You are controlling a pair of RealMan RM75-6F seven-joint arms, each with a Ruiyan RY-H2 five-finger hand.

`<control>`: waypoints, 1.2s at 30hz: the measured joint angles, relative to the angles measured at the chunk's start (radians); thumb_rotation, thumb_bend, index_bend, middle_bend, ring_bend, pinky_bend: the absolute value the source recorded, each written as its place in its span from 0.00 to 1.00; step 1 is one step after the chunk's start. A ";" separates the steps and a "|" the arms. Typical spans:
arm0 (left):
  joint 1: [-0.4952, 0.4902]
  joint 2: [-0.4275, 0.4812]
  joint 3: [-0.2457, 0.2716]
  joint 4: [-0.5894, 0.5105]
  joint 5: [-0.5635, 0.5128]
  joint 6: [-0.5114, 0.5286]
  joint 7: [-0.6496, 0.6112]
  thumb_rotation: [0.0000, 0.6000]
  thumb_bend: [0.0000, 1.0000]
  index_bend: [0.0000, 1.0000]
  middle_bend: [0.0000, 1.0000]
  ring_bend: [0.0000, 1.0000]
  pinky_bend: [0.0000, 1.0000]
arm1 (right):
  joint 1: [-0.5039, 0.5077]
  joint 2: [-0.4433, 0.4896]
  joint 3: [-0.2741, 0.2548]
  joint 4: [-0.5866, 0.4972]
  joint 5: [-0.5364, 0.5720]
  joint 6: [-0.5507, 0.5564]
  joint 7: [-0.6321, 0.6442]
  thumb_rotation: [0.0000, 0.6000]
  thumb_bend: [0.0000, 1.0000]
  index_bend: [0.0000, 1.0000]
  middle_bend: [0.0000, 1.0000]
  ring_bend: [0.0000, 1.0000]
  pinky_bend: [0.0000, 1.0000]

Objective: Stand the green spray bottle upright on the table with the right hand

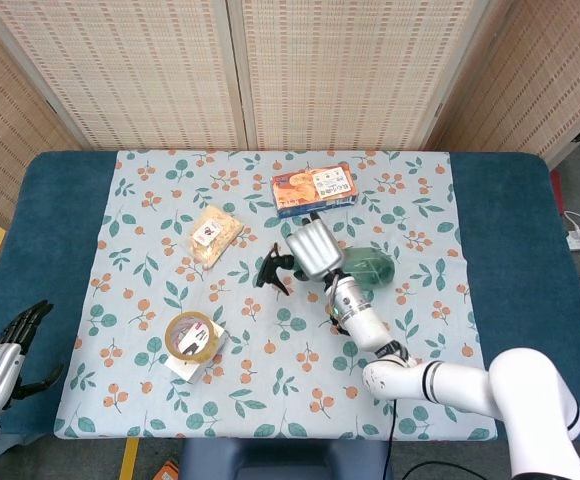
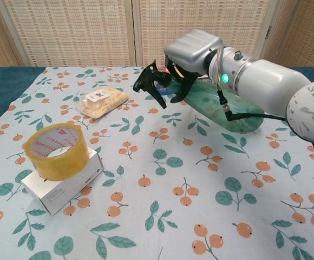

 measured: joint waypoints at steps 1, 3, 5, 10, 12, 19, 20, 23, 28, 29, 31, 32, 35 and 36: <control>0.000 0.000 0.000 0.000 -0.001 -0.001 0.000 1.00 0.28 0.00 0.00 0.00 0.10 | -0.002 0.004 0.009 -0.014 0.003 0.011 0.003 1.00 0.08 0.89 0.70 0.44 0.34; -0.001 0.000 0.000 0.000 -0.001 -0.002 0.000 1.00 0.28 0.00 0.00 0.00 0.10 | -0.007 0.014 0.030 -0.049 0.005 0.040 0.014 1.00 0.08 0.89 0.70 0.44 0.34; -0.002 0.000 0.001 -0.001 0.000 -0.004 -0.001 1.00 0.28 0.00 0.00 0.00 0.10 | -0.012 0.029 0.050 -0.091 -0.003 0.074 0.025 1.00 0.08 0.89 0.70 0.44 0.34; -0.003 0.001 0.003 -0.005 0.002 -0.006 0.000 1.00 0.28 0.00 0.00 0.00 0.10 | -0.024 0.079 0.085 -0.184 -0.024 0.137 0.033 1.00 0.09 0.90 0.71 0.45 0.34; -0.002 0.002 0.003 -0.006 0.002 -0.006 0.001 1.00 0.28 0.00 0.00 0.00 0.10 | -0.031 0.101 0.098 -0.220 -0.025 0.159 0.034 1.00 0.09 0.90 0.71 0.45 0.34; -0.002 0.003 0.005 -0.007 0.002 -0.006 0.000 1.00 0.28 0.00 0.00 0.00 0.10 | -0.070 0.120 0.128 -0.279 -0.020 0.236 0.088 1.00 0.09 0.90 0.71 0.45 0.34; -0.002 0.003 0.005 -0.007 0.002 -0.006 0.001 1.00 0.28 0.00 0.00 0.00 0.10 | -0.078 0.116 0.133 -0.284 -0.019 0.250 0.106 1.00 0.09 0.90 0.71 0.45 0.34; -0.001 0.003 0.005 -0.008 0.002 -0.006 0.002 1.00 0.28 0.00 0.00 0.00 0.10 | -0.098 0.106 0.148 -0.297 -0.016 0.280 0.154 1.00 0.10 0.90 0.71 0.45 0.34; -0.002 0.002 0.007 -0.008 0.005 -0.007 0.005 1.00 0.28 0.00 0.00 0.00 0.10 | -0.136 0.083 0.155 -0.300 -0.022 0.318 0.243 1.00 0.10 0.90 0.71 0.46 0.34; -0.002 0.002 0.007 -0.008 0.005 -0.007 0.006 1.00 0.28 0.00 0.00 0.00 0.10 | -0.149 0.076 0.153 -0.295 -0.027 0.325 0.279 1.00 0.10 0.90 0.71 0.46 0.34; -0.002 0.001 0.007 -0.008 0.004 -0.007 0.007 1.00 0.28 0.00 0.00 0.00 0.10 | -0.167 0.065 0.151 -0.284 -0.036 0.333 0.331 1.00 0.10 0.90 0.71 0.46 0.34; -0.002 0.001 0.007 -0.008 0.004 -0.007 0.009 1.00 0.28 0.00 0.00 0.00 0.10 | -0.178 0.057 0.149 -0.274 -0.043 0.336 0.363 1.00 0.10 0.90 0.71 0.46 0.34; -0.002 0.001 0.007 -0.009 0.003 -0.008 0.012 1.00 0.28 0.00 0.00 0.00 0.10 | -0.199 0.039 0.146 -0.242 -0.065 0.338 0.433 1.00 0.10 0.90 0.71 0.46 0.34; -0.002 0.001 0.006 -0.009 0.002 -0.008 0.013 1.00 0.28 0.00 0.00 0.00 0.10 | -0.204 0.034 0.145 -0.231 -0.073 0.338 0.452 1.00 0.10 0.90 0.71 0.46 0.34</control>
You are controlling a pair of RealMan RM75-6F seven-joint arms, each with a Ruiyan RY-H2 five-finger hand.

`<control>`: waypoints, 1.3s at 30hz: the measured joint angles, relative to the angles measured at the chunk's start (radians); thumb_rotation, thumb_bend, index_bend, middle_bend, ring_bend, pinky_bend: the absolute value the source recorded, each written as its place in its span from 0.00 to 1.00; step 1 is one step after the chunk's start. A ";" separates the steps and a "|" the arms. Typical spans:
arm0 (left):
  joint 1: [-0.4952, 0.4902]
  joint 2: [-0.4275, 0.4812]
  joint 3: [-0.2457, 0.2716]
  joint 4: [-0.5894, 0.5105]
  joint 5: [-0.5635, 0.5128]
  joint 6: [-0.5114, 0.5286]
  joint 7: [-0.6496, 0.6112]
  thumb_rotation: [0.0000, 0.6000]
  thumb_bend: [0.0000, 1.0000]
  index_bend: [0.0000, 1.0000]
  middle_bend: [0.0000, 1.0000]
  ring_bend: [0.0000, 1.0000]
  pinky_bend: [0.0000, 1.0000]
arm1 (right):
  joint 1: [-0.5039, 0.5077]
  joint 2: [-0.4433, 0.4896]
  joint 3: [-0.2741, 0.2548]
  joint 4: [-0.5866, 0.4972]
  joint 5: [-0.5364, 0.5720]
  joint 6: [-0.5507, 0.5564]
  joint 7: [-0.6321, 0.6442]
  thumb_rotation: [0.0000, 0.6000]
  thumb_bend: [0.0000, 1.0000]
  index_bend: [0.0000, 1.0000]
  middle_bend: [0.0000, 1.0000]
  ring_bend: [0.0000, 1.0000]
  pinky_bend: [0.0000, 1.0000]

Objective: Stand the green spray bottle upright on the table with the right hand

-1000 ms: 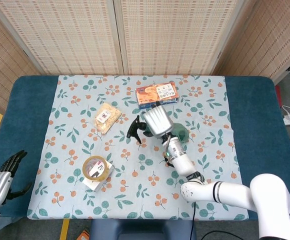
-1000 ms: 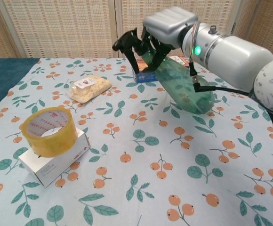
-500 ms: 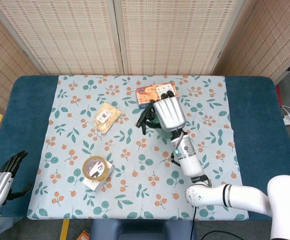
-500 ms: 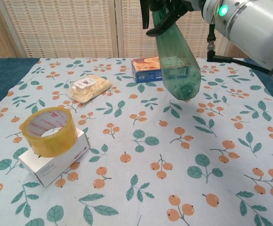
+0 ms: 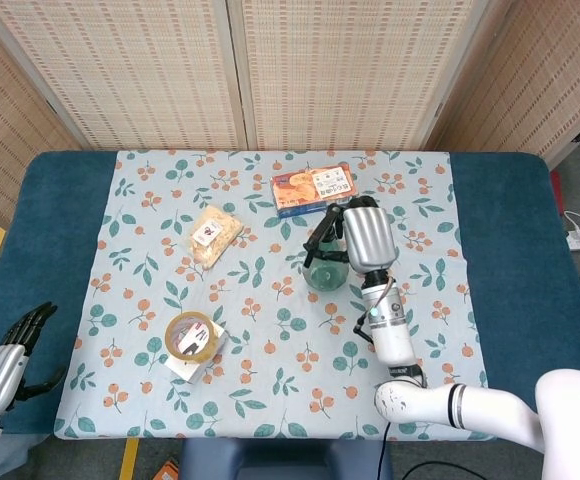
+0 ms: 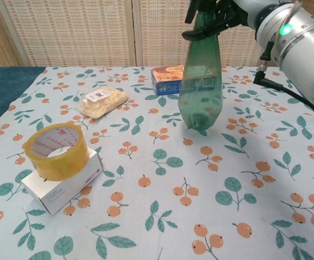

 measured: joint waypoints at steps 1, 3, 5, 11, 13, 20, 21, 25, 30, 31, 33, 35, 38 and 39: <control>0.000 0.000 -0.001 0.000 -0.001 0.000 0.000 1.00 0.28 0.00 0.00 0.00 0.10 | -0.004 -0.006 -0.001 0.012 -0.008 0.000 0.018 1.00 0.10 0.90 0.71 0.47 0.34; 0.000 -0.001 -0.001 0.001 -0.001 0.000 0.000 1.00 0.28 0.00 0.00 0.00 0.10 | -0.012 -0.020 -0.003 0.044 -0.032 0.001 0.059 1.00 0.10 0.90 0.71 0.47 0.34; -0.001 -0.001 0.000 0.002 0.000 -0.001 -0.002 1.00 0.28 0.00 0.00 0.00 0.10 | -0.018 -0.036 -0.005 0.081 -0.053 0.001 0.100 1.00 0.10 0.90 0.71 0.47 0.34; -0.002 -0.001 0.000 0.005 0.003 -0.002 -0.006 1.00 0.28 0.00 0.00 0.00 0.10 | -0.030 -0.080 -0.012 0.160 -0.087 -0.019 0.156 1.00 0.10 0.90 0.71 0.47 0.34; -0.002 0.000 0.000 0.006 0.002 -0.003 -0.009 1.00 0.28 0.00 0.00 0.00 0.10 | -0.031 -0.088 -0.012 0.172 -0.093 -0.024 0.159 1.00 0.10 0.90 0.71 0.47 0.34; -0.004 0.002 0.001 0.005 0.000 -0.008 -0.014 1.00 0.28 0.00 0.00 0.00 0.10 | -0.038 -0.099 -0.005 0.194 -0.110 -0.037 0.168 1.00 0.10 0.86 0.71 0.46 0.34; -0.004 0.002 0.002 0.006 0.000 -0.009 -0.015 1.00 0.28 0.00 0.00 0.00 0.10 | -0.039 -0.098 -0.005 0.194 -0.110 -0.040 0.168 1.00 0.10 0.83 0.71 0.44 0.34; -0.004 0.003 0.003 0.005 -0.001 -0.012 -0.019 1.00 0.28 0.00 0.00 0.00 0.10 | -0.042 -0.091 -0.001 0.190 -0.108 -0.056 0.160 1.00 0.10 0.79 0.71 0.40 0.33; -0.006 0.003 0.003 0.003 -0.003 -0.015 -0.017 1.00 0.28 0.00 0.00 0.00 0.10 | -0.050 -0.079 -0.001 0.181 -0.099 -0.081 0.155 1.00 0.03 0.74 0.70 0.36 0.31; -0.006 0.003 0.004 0.002 -0.003 -0.017 -0.015 1.00 0.28 0.00 0.00 0.00 0.10 | -0.052 -0.077 -0.002 0.180 -0.098 -0.087 0.155 1.00 0.02 0.73 0.69 0.35 0.31; -0.006 0.003 0.005 0.000 -0.002 -0.018 -0.011 1.00 0.28 0.00 0.00 0.00 0.10 | -0.057 -0.071 -0.005 0.177 -0.097 -0.100 0.158 1.00 0.00 0.70 0.67 0.33 0.30; -0.006 0.003 0.004 -0.001 -0.004 -0.018 -0.010 1.00 0.28 0.00 0.00 0.00 0.11 | -0.060 -0.064 -0.007 0.175 -0.099 -0.109 0.163 1.00 0.00 0.67 0.65 0.32 0.30; -0.006 0.003 0.004 -0.001 -0.005 -0.019 -0.011 1.00 0.28 0.00 0.00 0.00 0.11 | -0.063 -0.056 -0.004 0.164 -0.099 -0.117 0.166 1.00 0.00 0.64 0.63 0.30 0.29; -0.007 0.003 0.004 -0.001 -0.005 -0.020 -0.011 1.00 0.28 0.00 0.00 0.00 0.11 | -0.064 -0.053 -0.003 0.162 -0.099 -0.119 0.165 1.00 0.00 0.64 0.62 0.30 0.29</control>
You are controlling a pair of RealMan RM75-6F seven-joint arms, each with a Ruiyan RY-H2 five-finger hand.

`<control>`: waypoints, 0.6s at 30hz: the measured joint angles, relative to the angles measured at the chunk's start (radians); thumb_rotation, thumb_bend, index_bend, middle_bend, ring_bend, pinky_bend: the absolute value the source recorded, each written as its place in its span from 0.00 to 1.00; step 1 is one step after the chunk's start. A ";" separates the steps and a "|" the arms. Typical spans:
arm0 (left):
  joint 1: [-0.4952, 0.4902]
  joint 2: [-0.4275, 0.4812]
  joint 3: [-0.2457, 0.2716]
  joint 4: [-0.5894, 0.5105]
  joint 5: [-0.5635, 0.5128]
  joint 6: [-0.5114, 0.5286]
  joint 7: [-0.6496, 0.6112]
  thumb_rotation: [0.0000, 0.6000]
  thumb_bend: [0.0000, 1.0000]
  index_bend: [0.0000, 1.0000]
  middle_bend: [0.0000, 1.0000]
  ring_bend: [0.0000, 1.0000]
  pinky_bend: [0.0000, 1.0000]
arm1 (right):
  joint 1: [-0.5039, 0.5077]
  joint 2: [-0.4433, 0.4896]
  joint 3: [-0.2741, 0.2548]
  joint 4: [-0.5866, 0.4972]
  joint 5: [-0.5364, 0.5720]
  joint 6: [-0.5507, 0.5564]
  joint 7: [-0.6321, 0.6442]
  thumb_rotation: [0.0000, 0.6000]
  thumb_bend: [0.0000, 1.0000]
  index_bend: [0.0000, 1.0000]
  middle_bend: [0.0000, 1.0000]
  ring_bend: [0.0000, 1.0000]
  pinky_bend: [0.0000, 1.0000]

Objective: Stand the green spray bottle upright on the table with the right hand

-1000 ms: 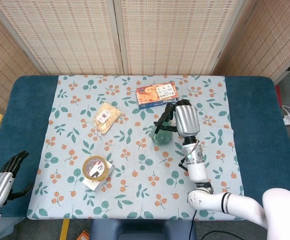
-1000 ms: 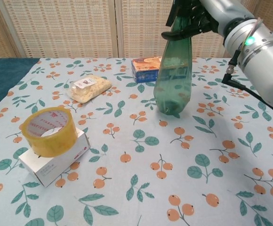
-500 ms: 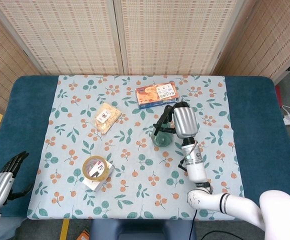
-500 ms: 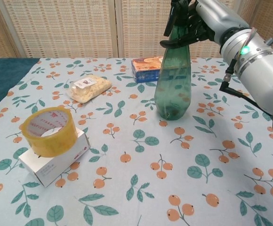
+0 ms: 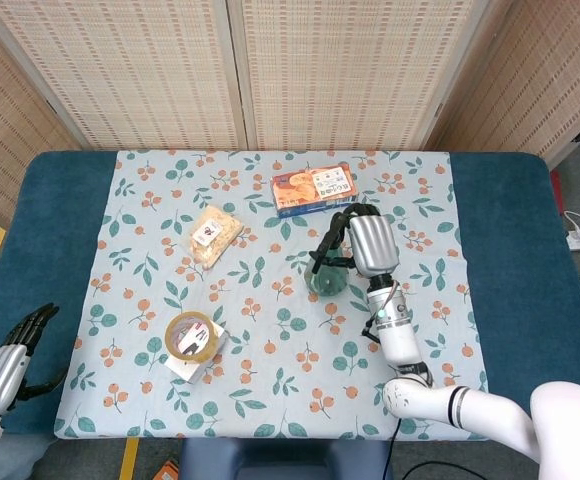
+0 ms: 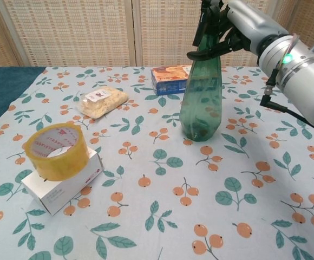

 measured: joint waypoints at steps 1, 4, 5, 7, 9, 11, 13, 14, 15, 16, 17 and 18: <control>0.000 0.000 0.000 0.000 0.000 0.000 -0.001 1.00 0.28 0.00 0.00 0.00 0.11 | -0.001 0.002 0.001 -0.002 -0.001 -0.002 -0.001 1.00 0.00 0.63 0.62 0.30 0.29; 0.000 0.000 0.000 0.001 0.000 0.001 -0.003 1.00 0.28 0.00 0.00 0.00 0.11 | -0.004 0.004 -0.002 -0.005 -0.002 -0.005 -0.005 1.00 0.00 0.61 0.61 0.30 0.29; 0.001 0.000 0.000 0.001 0.001 0.002 -0.003 1.00 0.28 0.00 0.00 0.00 0.11 | -0.005 0.005 -0.003 -0.008 -0.001 -0.008 -0.006 1.00 0.00 0.60 0.60 0.29 0.29; 0.001 0.001 0.000 0.000 0.002 0.003 -0.002 1.00 0.28 0.00 0.00 0.00 0.11 | -0.007 0.006 -0.006 -0.011 0.000 -0.012 -0.008 1.00 0.00 0.59 0.59 0.28 0.29; 0.001 0.001 0.001 0.000 0.002 0.003 -0.003 1.00 0.28 0.00 0.00 0.00 0.11 | -0.009 0.009 -0.009 -0.016 0.002 -0.021 -0.011 1.00 0.00 0.56 0.56 0.26 0.27; 0.001 0.001 0.000 0.000 0.002 0.003 -0.002 1.00 0.28 0.00 0.00 0.00 0.11 | -0.010 0.015 -0.012 -0.024 0.005 -0.031 -0.014 1.00 0.00 0.53 0.54 0.25 0.26; 0.001 0.001 0.001 -0.001 0.002 0.003 -0.002 1.00 0.28 0.00 0.00 0.00 0.11 | -0.012 0.022 -0.013 -0.032 0.007 -0.037 -0.017 1.00 0.00 0.51 0.53 0.23 0.25; 0.001 0.001 0.001 0.000 0.002 0.003 -0.001 1.00 0.28 0.00 0.00 0.00 0.11 | -0.012 0.026 -0.014 -0.036 0.007 -0.041 -0.018 1.00 0.00 0.50 0.51 0.22 0.24; 0.001 0.001 0.001 0.000 0.002 0.003 -0.001 1.00 0.28 0.00 0.00 0.00 0.11 | -0.013 0.029 -0.015 -0.039 0.006 -0.045 -0.019 1.00 0.00 0.47 0.49 0.20 0.23; 0.001 0.001 0.001 -0.001 0.002 0.003 -0.001 1.00 0.28 0.00 0.00 0.00 0.11 | -0.013 0.033 -0.016 -0.043 0.006 -0.048 -0.020 1.00 0.00 0.45 0.48 0.19 0.23; 0.000 0.001 0.000 -0.001 0.001 0.002 -0.001 1.00 0.28 0.00 0.00 0.00 0.11 | -0.013 0.039 -0.018 -0.048 0.005 -0.052 -0.022 1.00 0.00 0.42 0.46 0.18 0.22; 0.000 0.001 0.000 -0.001 0.001 0.001 -0.001 1.00 0.28 0.00 0.00 0.00 0.11 | -0.014 0.045 -0.018 -0.053 0.005 -0.055 -0.023 1.00 0.00 0.40 0.44 0.16 0.21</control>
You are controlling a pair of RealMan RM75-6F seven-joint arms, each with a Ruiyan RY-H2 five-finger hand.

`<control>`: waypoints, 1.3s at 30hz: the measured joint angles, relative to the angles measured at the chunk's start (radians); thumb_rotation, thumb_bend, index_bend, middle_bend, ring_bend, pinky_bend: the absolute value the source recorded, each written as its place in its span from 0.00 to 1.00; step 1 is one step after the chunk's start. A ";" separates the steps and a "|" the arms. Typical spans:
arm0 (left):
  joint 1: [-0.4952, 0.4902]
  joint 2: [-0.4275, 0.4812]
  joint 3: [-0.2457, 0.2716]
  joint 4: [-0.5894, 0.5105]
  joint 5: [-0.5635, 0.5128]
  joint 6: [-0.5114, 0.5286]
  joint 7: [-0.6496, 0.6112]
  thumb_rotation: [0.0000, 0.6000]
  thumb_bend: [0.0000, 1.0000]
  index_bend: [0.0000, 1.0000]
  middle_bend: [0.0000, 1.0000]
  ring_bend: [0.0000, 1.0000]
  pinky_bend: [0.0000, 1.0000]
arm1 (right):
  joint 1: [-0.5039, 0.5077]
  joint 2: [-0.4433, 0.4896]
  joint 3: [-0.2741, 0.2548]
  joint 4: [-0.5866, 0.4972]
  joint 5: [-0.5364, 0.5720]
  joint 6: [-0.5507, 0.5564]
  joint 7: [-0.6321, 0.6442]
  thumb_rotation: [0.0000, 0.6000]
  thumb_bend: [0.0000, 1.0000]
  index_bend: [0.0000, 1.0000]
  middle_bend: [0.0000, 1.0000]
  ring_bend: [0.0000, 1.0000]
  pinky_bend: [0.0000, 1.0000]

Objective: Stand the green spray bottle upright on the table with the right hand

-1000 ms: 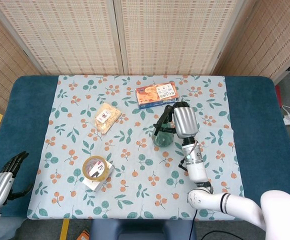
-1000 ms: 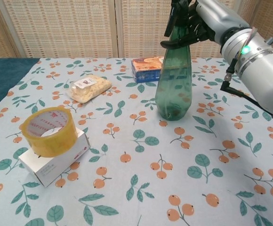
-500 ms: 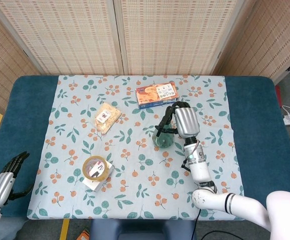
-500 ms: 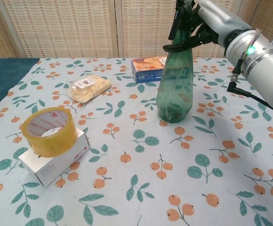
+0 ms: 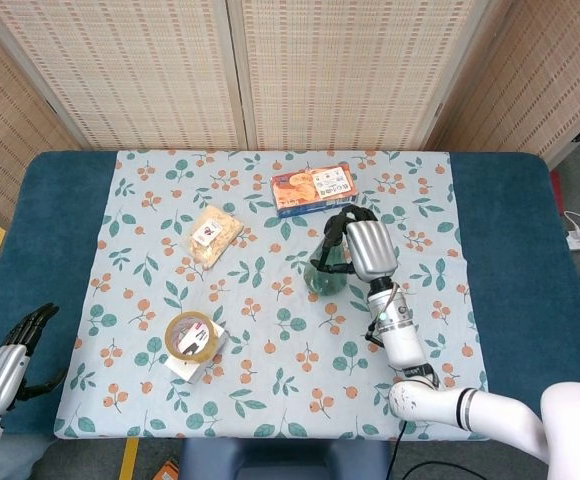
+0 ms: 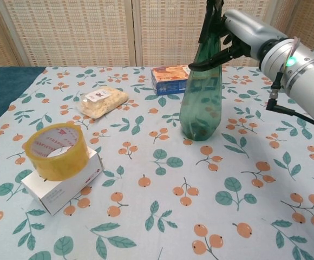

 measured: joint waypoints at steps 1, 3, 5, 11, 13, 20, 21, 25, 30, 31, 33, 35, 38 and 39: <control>0.000 0.000 0.000 0.000 0.001 -0.001 0.001 1.00 0.28 0.00 0.00 0.00 0.11 | -0.001 0.005 0.000 -0.005 -0.001 -0.002 -0.001 1.00 0.00 0.38 0.43 0.16 0.20; -0.001 0.000 0.001 0.001 0.002 -0.001 0.001 1.00 0.28 0.00 0.00 0.00 0.11 | -0.003 0.016 0.000 -0.016 0.000 -0.005 -0.005 1.00 0.00 0.34 0.41 0.14 0.20; 0.000 0.000 0.001 0.001 0.001 -0.001 0.001 1.00 0.28 0.00 0.00 0.00 0.11 | -0.005 0.024 -0.002 -0.025 0.002 -0.009 -0.011 1.00 0.00 0.31 0.38 0.12 0.19; 0.001 0.000 0.001 0.001 0.003 0.003 0.002 1.00 0.28 0.00 0.00 0.00 0.11 | -0.009 0.044 -0.015 -0.055 0.021 -0.031 -0.038 1.00 0.00 0.21 0.28 0.05 0.14; 0.001 0.000 0.001 0.001 0.003 0.004 0.002 1.00 0.28 0.00 0.00 0.00 0.11 | -0.011 0.050 -0.020 -0.064 0.025 -0.037 -0.045 1.00 0.00 0.18 0.26 0.04 0.13; 0.001 -0.002 0.000 0.004 0.002 0.004 0.005 1.00 0.28 0.00 0.00 0.00 0.11 | -0.027 0.093 -0.043 -0.124 0.032 -0.038 -0.083 1.00 0.00 0.11 0.22 0.00 0.10; 0.001 -0.002 0.000 0.004 0.001 0.004 0.005 1.00 0.28 0.00 0.00 0.00 0.11 | -0.031 0.100 -0.047 -0.134 0.031 -0.035 -0.089 1.00 0.00 0.09 0.21 0.00 0.09; 0.001 -0.004 -0.001 0.005 0.001 0.006 0.015 1.00 0.28 0.00 0.00 0.00 0.11 | -0.052 0.138 -0.063 -0.195 0.035 -0.013 -0.128 1.00 0.00 0.05 0.19 0.00 0.08; 0.003 -0.007 -0.003 0.006 0.000 0.012 0.026 1.00 0.28 0.00 0.00 0.00 0.11 | -0.098 0.225 -0.096 -0.318 0.074 0.038 -0.241 1.00 0.00 0.03 0.16 0.00 0.04; 0.004 -0.007 -0.003 0.006 0.000 0.013 0.027 1.00 0.28 0.00 0.00 0.00 0.11 | -0.109 0.248 -0.106 -0.346 0.086 0.048 -0.270 1.00 0.00 0.03 0.15 0.00 0.02; 0.005 -0.007 -0.003 0.008 0.002 0.016 0.027 1.00 0.28 0.00 0.00 0.00 0.11 | -0.141 0.314 -0.142 -0.412 0.113 0.078 -0.343 1.00 0.00 0.02 0.13 0.00 0.00; 0.007 -0.007 -0.003 0.009 0.002 0.019 0.024 1.00 0.28 0.00 0.00 0.00 0.11 | -0.184 0.386 -0.198 -0.469 0.124 0.114 -0.402 1.00 0.00 0.01 0.11 0.00 0.00; 0.011 -0.004 -0.001 0.013 0.003 0.024 0.021 1.00 0.28 0.00 0.00 0.00 0.11 | -0.271 0.458 -0.293 -0.503 0.095 0.199 -0.435 1.00 0.00 0.01 0.10 0.00 0.00; 0.013 -0.003 0.000 0.013 0.003 0.027 0.020 1.00 0.28 0.00 0.00 0.00 0.11 | -0.300 0.467 -0.316 -0.502 0.073 0.229 -0.431 1.00 0.00 0.01 0.10 0.00 0.00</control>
